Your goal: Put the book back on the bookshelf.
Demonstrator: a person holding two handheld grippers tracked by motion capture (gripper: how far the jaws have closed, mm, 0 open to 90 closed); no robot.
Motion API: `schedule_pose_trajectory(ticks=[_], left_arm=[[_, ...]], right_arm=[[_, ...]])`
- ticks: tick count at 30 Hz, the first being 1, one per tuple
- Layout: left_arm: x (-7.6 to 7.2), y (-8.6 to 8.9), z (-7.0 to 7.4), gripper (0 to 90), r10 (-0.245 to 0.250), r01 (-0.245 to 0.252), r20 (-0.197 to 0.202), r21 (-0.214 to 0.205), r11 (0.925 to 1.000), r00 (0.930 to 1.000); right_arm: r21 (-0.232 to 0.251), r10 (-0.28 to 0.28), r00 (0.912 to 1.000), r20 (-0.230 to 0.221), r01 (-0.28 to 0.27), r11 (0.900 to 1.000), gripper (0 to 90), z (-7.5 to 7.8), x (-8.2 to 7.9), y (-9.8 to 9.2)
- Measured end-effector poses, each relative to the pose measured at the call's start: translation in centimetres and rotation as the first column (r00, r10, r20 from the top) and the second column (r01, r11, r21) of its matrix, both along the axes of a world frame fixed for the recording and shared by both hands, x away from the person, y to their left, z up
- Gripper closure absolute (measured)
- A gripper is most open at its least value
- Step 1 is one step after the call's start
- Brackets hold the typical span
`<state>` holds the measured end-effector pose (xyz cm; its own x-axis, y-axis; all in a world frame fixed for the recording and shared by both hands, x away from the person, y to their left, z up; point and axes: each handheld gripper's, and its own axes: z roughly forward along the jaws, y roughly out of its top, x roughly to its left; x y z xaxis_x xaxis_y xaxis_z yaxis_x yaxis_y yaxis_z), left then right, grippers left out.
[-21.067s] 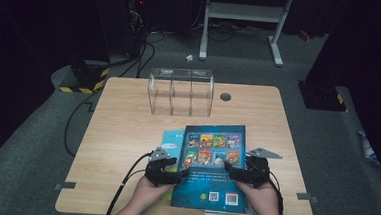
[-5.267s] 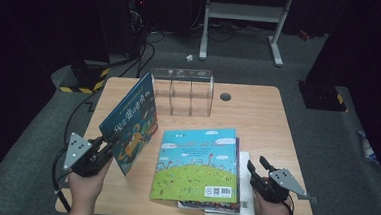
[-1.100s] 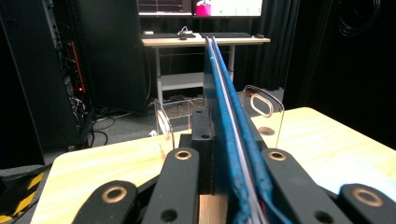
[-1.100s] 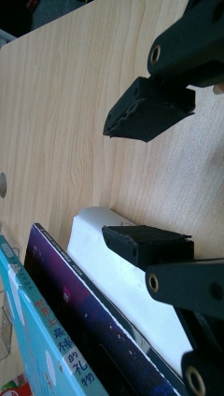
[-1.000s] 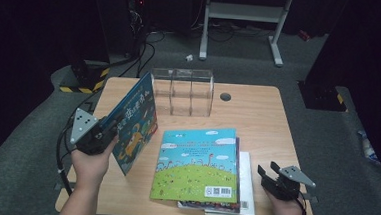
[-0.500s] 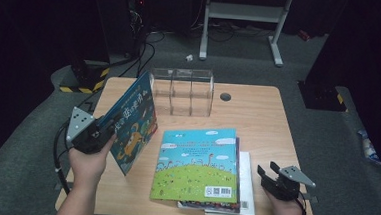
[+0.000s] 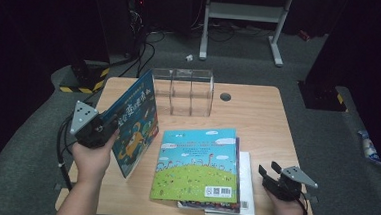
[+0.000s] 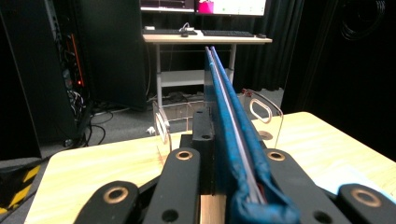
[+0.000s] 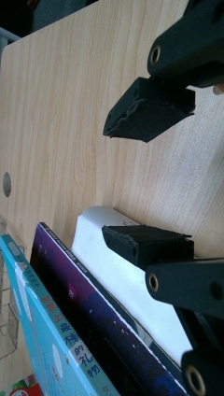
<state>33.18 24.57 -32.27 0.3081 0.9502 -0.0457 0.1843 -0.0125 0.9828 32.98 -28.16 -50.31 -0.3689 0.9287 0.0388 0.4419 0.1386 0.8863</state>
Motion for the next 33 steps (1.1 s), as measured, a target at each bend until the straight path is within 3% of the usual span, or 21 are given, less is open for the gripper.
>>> schedule_pose_trajectory(ticks=[11, 19, 26, 33], left_arm=[[3.2, -0.3, 1.5, 83.2, 0.048, -0.048, -0.004, -0.06, 0.997, 0.9988], [5.5, -1.2, 1.5, 83.1, 0.078, -0.078, -0.002, -0.048, 0.9958, 0.9969], [7.3, -1.6, 1.7, 83.2, 0.088, -0.088, 0.001, -0.064, 0.9941, 0.9961], [8.8, -2.6, 2.5, 83.2, 0.112, -0.11, 0.03, -0.052, 0.9926, 0.9933]], right_arm=[[0.007, -0.001, 0.9999, 0.011, 0.001, 1.0, 45.6, 0.1, -0.1, -0.2], [0.008, -0.002, 1.0, 0.01, 0.002, 1.0, 45.6, 0.1, -0.2, -0.3], [0.01, 0.0, 0.9999, 0.017, 0.0, 0.9999, 45.6, 0.2, -0.2, -0.4], [0.017, 0.003, 0.9999, 0.015, -0.003, 0.9999, 45.7, 0.2, -0.3, -0.4]])
